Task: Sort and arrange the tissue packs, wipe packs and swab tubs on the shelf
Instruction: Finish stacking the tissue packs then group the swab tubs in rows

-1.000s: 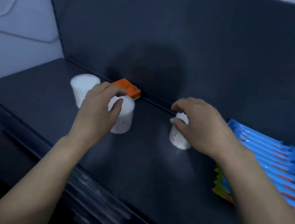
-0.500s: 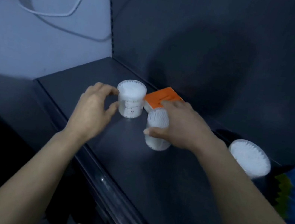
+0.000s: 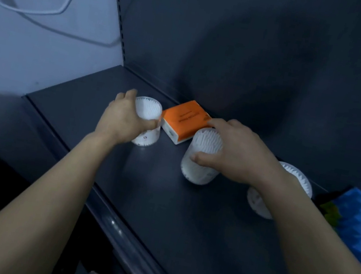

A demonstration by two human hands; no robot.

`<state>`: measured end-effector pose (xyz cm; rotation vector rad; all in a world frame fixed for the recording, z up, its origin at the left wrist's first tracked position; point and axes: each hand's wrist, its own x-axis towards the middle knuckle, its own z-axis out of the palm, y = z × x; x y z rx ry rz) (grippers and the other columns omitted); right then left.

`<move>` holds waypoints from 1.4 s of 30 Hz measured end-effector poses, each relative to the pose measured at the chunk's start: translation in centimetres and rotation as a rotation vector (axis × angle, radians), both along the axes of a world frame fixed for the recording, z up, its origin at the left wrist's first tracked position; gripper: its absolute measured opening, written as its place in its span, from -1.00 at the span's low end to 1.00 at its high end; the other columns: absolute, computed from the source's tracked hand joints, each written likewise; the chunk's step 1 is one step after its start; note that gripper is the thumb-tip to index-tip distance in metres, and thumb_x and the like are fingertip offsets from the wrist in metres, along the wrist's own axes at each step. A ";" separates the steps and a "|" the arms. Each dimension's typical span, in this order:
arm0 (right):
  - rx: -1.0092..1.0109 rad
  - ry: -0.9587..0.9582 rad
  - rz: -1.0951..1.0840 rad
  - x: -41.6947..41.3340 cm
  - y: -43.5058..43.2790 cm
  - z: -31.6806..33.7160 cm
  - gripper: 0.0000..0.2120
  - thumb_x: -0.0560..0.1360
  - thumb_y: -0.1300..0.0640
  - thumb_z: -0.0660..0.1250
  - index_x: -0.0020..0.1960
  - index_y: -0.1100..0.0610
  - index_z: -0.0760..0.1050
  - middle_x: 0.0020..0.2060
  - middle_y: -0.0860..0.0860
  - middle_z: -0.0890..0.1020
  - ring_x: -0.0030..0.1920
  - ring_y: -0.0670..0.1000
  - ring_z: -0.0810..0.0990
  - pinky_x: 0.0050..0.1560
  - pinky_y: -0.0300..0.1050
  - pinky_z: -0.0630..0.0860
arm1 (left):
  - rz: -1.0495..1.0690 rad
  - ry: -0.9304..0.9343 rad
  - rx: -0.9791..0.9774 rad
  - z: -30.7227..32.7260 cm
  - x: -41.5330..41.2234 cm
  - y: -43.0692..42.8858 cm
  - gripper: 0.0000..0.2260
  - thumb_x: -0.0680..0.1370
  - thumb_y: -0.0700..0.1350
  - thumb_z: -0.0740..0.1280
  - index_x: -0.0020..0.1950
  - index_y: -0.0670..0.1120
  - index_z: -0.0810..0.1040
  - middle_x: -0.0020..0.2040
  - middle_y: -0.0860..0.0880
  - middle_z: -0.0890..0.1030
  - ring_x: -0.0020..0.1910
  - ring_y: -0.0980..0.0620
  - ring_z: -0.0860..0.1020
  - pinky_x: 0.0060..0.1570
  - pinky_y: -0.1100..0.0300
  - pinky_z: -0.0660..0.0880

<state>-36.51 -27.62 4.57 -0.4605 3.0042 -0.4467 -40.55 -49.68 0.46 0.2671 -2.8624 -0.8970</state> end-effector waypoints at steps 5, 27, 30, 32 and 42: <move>-0.073 0.027 -0.041 1.5 0.4 0.8 -0.29 0.31 -0.29 0.36 0.38 -0.05 0.30 0.20 0.00 0.45 0.21 0.05 0.44 0.16 -0.02 0.44 | -0.027 0.033 0.164 0.8 4.2 -0.4 -0.22 0.35 0.17 0.44 0.44 -0.11 0.24 0.35 -0.06 0.38 0.23 0.00 0.40 0.04 0.19 0.32; 0.002 0.212 -0.720 30.4 9.9 5.9 -0.22 0.22 -0.29 0.34 0.38 -0.02 0.35 0.21 0.06 0.47 0.25 0.09 0.43 0.23 -0.08 0.35 | -0.829 0.116 0.285 6.5 22.0 14.2 -0.36 0.27 0.19 0.50 0.29 0.08 0.40 0.17 0.13 0.41 0.08 0.17 0.40 -0.04 0.34 0.34; 0.027 0.242 -0.836 35.1 12.7 6.4 -0.21 0.21 -0.31 0.32 0.38 -0.03 0.34 0.20 0.05 0.47 0.24 0.11 0.43 0.21 -0.06 0.37 | -0.948 0.122 0.305 7.2 25.2 17.9 -0.44 0.23 0.19 0.49 0.17 0.15 0.42 0.15 0.12 0.44 -0.02 0.20 0.43 -0.13 0.43 0.35; 0.037 0.260 -0.898 38.4 14.7 6.5 -0.22 0.21 -0.31 0.32 0.37 -0.03 0.34 0.19 0.06 0.47 0.24 0.12 0.43 0.22 -0.04 0.38 | -0.998 0.125 0.310 7.4 27.4 20.8 -0.28 0.21 0.22 0.49 0.32 0.09 0.40 0.21 0.14 0.42 0.08 0.21 0.39 0.03 0.39 0.28; 0.061 0.274 -1.123 56.0 28.8 6.3 -0.26 0.29 -0.26 0.38 0.39 -0.03 0.32 0.28 0.03 0.43 0.28 0.06 0.40 0.16 -0.10 0.35 | -1.203 0.172 0.305 8.3 42.1 38.2 -0.21 0.15 0.26 0.38 0.35 0.04 0.39 0.18 0.12 0.43 0.19 0.13 0.41 0.22 0.21 0.33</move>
